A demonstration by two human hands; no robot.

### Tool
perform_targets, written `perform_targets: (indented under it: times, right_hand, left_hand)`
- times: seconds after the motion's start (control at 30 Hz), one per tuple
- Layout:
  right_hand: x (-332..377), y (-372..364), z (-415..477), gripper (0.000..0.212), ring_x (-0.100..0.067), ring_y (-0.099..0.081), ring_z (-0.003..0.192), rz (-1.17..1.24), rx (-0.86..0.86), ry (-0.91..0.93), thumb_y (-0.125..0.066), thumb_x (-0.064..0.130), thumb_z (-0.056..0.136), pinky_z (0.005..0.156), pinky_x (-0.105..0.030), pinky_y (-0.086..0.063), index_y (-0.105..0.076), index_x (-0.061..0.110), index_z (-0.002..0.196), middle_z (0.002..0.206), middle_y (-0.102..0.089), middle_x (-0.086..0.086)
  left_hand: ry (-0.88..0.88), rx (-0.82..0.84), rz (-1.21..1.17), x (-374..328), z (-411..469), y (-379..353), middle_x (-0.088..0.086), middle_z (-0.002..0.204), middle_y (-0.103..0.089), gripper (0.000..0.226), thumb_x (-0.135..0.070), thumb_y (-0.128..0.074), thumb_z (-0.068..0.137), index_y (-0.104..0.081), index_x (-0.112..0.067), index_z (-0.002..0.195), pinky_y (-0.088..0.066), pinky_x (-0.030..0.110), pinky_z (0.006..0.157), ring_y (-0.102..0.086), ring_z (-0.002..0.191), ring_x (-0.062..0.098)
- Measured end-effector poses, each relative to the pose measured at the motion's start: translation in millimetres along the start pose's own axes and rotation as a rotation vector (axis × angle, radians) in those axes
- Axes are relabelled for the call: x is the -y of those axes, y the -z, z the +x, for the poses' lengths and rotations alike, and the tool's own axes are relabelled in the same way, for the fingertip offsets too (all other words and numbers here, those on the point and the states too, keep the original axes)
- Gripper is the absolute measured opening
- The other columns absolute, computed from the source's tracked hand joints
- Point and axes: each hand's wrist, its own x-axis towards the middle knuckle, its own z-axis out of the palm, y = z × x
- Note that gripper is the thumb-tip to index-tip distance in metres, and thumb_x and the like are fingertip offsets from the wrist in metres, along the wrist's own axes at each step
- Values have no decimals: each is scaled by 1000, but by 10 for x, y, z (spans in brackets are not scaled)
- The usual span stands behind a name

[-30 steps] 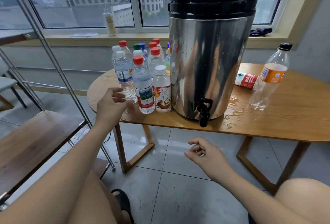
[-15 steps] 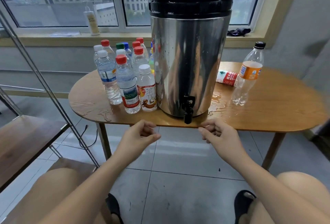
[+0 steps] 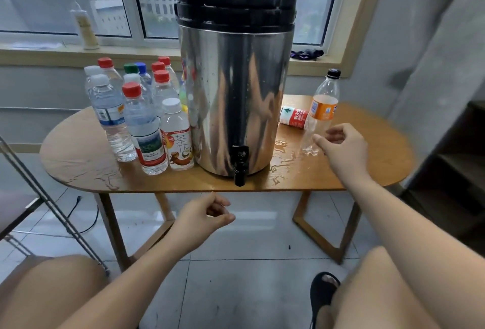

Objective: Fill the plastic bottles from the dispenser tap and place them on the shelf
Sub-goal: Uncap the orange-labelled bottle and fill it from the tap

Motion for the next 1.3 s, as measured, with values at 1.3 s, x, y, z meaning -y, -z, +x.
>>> perform_targets:
  times: [1.3]
  right_hand:
    - [219,-340,-1439,54,-7,-73,99,194,456,-69,-96,40,78,86,-32,-60,-63,39,121,108,-77,13]
  left_hand:
    - [-22,-2,16,12,-167,199,-20,104,-78,24,-50,-82,93,-73,-44,114,-63,36,92,-74,99,4]
